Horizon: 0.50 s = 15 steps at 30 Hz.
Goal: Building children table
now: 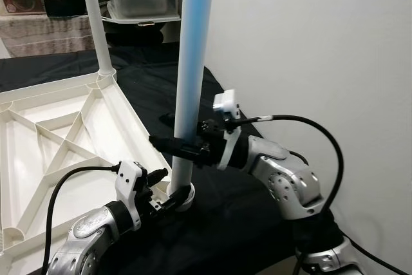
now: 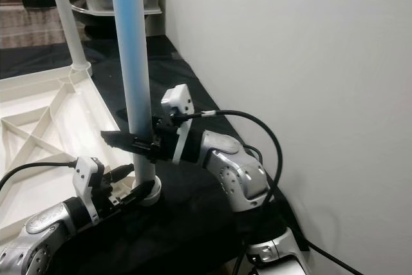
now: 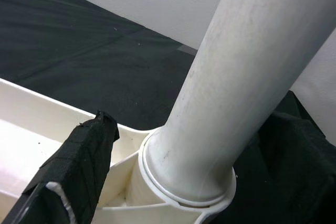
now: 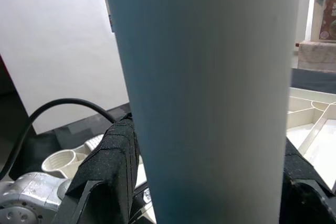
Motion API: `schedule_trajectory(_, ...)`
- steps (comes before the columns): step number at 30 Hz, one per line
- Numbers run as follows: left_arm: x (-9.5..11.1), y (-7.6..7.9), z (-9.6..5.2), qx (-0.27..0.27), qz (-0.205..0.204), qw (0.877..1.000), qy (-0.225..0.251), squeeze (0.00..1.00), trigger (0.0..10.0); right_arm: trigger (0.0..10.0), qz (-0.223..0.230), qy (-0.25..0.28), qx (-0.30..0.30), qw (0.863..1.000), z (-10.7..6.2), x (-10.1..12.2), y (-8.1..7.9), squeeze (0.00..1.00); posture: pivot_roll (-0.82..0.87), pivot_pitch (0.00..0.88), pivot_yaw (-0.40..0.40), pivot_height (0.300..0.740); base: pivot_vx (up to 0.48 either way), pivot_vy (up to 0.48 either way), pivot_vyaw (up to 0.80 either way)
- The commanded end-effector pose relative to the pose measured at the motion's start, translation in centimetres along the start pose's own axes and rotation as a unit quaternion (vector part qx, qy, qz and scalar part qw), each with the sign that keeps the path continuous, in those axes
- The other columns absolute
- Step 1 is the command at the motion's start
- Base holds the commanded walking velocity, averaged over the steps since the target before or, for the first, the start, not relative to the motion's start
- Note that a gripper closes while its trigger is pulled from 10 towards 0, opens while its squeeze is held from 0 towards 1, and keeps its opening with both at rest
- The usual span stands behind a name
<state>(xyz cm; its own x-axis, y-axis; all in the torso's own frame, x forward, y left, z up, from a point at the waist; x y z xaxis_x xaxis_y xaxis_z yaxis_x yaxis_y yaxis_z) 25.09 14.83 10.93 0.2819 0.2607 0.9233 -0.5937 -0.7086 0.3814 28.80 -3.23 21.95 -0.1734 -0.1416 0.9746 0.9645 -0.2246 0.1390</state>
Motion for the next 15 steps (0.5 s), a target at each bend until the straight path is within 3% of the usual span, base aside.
schedule_trajectory(1, 0.6, -0.9, -0.8, 0.032, 0.005, 0.999, 0.010, 0.00, 10.0, 10.0, -0.001, -0.008, 0.028, 1.000, 0.5, -0.3, -0.6, 0.00, 0.09, 0.000, -0.147, 0.740, 0.000, 0.000, 0.00)
schedule_trajectory(5, 0.5, -0.9, -0.9, 0.034, 0.004, 0.999, 0.010, 0.00, 10.0, 10.0, 0.002, -0.028, 0.012, 1.000, 1.0, -0.9, -0.1, 0.00, 0.09, 0.000, -0.147, 0.740, 0.000, 0.000, 0.00)
schedule_trajectory(6, 0.5, -0.9, -0.9, 0.033, 0.004, 0.999, 0.010, 0.00, 10.0, 0.0, 0.007, -0.016, 0.006, 1.000, 0.8, -0.6, 0.3, 0.00, 0.09, 0.000, -0.148, 0.740, 0.000, 0.000, 0.00)
schedule_trajectory(10, 0.5, -0.9, -0.8, 0.032, 0.004, 0.999, 0.011, 0.00, 10.0, 0.0, 0.001, 0.003, 0.002, 1.000, 0.0, 0.1, 0.9, 0.00, 0.08, 0.000, -0.145, 0.740, 0.000, 0.000, 0.00)
schedule_trajectory(12, 0.6, -1.0, -0.8, 0.032, 0.005, 0.999, 0.010, 0.00, 10.0, 0.0, -0.030, -0.091, -0.124, 0.988, -0.3, -1.0, 3.5, 0.00, 0.07, 0.000, -0.145, 0.740, 0.000, 0.000, 0.00)
schedule_trajectory(13, 0.6, -1.0, -0.8, 0.032, 0.005, 0.999, 0.010, 0.00, 10.0, 0.0, -0.030, -0.091, -0.124, 0.988, -0.3, -1.0, 3.5, 0.00, 0.07, 0.000, -0.145, 0.740, 0.000, 0.000, 0.00)
schedule_trajectory(14, 0.6, -1.0, -0.8, 0.032, 0.004, 0.999, 0.010, 0.00, 10.0, 0.0, -0.039, -0.139, -0.204, 0.968, -0.6, -1.6, 5.1, 0.00, 0.07, 0.000, -0.145, 0.740, 0.000, 0.000, 0.00)
schedule_trajectory(15, 0.5, -1.0, -0.8, 0.031, 0.004, 0.999, 0.011, 0.00, 10.0, 0.0, -0.034, -0.180, -0.350, 0.919, -1.8, -2.3, 7.3, 0.00, 0.07, 0.000, -0.144, 0.740, 0.000, 0.000, 0.00)
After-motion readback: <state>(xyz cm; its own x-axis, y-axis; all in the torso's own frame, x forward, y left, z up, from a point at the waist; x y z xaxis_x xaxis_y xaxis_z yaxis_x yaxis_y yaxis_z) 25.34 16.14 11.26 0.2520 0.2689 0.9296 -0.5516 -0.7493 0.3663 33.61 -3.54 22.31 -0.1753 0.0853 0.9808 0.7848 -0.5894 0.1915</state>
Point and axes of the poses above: a point about 5 cm out from each wrist's last joint towards the gripper, its own z axis pointing out of the wrist towards the gripper, its own x axis along the axis of the wrist's last joint, y = z × x, the point moved 1 cm from there along z, pointing out of the wrist towards the gripper, and after that the axes turned 13 degrees about -z, right-handed, at the moved point
